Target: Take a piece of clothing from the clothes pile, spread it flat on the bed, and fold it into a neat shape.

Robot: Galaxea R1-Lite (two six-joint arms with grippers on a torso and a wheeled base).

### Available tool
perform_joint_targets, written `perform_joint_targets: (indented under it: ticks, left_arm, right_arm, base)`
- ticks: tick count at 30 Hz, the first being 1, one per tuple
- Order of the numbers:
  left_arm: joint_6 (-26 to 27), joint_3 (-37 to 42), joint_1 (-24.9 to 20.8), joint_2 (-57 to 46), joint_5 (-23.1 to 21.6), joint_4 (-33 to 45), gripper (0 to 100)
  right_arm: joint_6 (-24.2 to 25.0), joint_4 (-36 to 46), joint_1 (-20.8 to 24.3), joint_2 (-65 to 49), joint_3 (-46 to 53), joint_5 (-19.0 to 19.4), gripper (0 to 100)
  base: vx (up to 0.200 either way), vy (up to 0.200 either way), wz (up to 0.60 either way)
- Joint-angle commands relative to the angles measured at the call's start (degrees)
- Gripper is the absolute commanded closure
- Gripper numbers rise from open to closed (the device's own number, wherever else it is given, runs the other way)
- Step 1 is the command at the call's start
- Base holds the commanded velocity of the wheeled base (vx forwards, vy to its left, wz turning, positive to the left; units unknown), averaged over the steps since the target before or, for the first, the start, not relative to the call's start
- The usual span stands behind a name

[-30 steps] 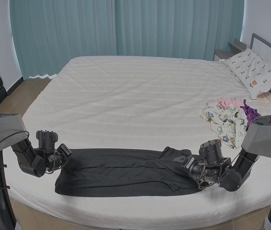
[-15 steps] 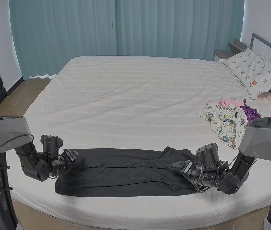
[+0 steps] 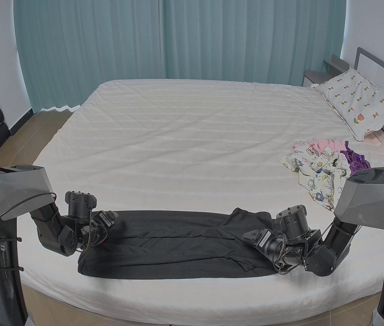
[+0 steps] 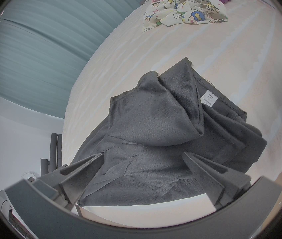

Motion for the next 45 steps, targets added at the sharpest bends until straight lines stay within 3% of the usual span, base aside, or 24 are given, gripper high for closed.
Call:
perform_joint_targets:
  ticks: [1, 19, 24, 25, 33, 45]
  left_arm:
    - [-0.14, -1.70, -0.04, 1.78, 1.62, -0.12, 0]
    - [0.30, -1.34, -1.53, 2.66, 2.14, 0.67, 0]
    - [0.92, -1.43, -1.44, 3.54, 4.43, 0.41, 0]
    - [1.18, -1.43, -1.44, 3.72, 4.87, 0.23, 100]
    - [1.27, -1.43, -1.09, 3.54, 7.77, 0.06, 100]
    - [0.92, -0.55, -0.74, 3.19, 8.30, -6.62, 100]
  right_arm:
    - [0.00, -0.11, -0.01, 0.42, -0.03, 0.01, 0]
    - [0.09, -0.20, -0.10, 0.51, -0.03, 0.01, 0]
    - [0.09, -0.20, -0.36, 0.51, -0.12, -0.08, 0]
    - [0.09, -0.20, -0.45, 0.51, -0.12, 0.01, 0]
    - [0.27, 0.33, -1.94, 1.30, -0.30, -2.89, 0]
    - [3.08, 1.91, -1.33, 3.14, -5.83, -3.16, 0]
  base:
    - [0.000, 0.000, 0.00]
    - [0.000, 0.000, 0.00]
    - [0.000, 0.000, 0.00]
    - [0.000, 0.000, 0.00]
    - [0.000, 0.000, 0.00]
    - [0.000, 0.000, 0.00]
